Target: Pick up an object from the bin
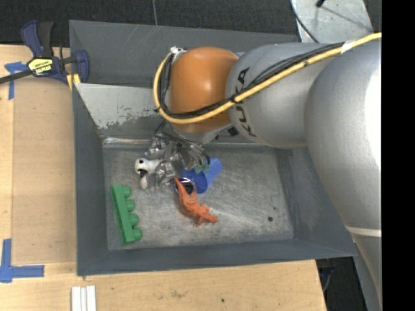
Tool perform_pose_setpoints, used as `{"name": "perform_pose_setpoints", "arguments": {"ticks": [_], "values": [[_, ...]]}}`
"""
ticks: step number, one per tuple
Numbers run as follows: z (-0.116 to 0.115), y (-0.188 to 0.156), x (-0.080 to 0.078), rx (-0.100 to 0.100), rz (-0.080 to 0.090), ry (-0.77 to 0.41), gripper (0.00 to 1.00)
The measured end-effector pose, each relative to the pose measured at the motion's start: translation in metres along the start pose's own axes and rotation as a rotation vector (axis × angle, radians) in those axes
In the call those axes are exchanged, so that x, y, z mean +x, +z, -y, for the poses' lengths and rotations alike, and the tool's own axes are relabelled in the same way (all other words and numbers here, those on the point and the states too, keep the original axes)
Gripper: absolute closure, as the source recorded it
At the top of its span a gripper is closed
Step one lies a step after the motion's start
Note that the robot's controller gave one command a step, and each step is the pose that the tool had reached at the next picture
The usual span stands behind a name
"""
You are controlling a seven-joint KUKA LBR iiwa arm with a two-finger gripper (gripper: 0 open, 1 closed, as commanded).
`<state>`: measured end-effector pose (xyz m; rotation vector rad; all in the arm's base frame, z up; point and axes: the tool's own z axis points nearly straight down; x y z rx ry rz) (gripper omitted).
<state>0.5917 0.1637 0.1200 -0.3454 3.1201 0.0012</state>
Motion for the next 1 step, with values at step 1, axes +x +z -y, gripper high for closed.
{"name": "perform_pose_setpoints", "arguments": {"ticks": [1], "values": [[0.0000, -0.0121, -0.0011, 0.000, 0.004, 0.000, 1.00]]}}
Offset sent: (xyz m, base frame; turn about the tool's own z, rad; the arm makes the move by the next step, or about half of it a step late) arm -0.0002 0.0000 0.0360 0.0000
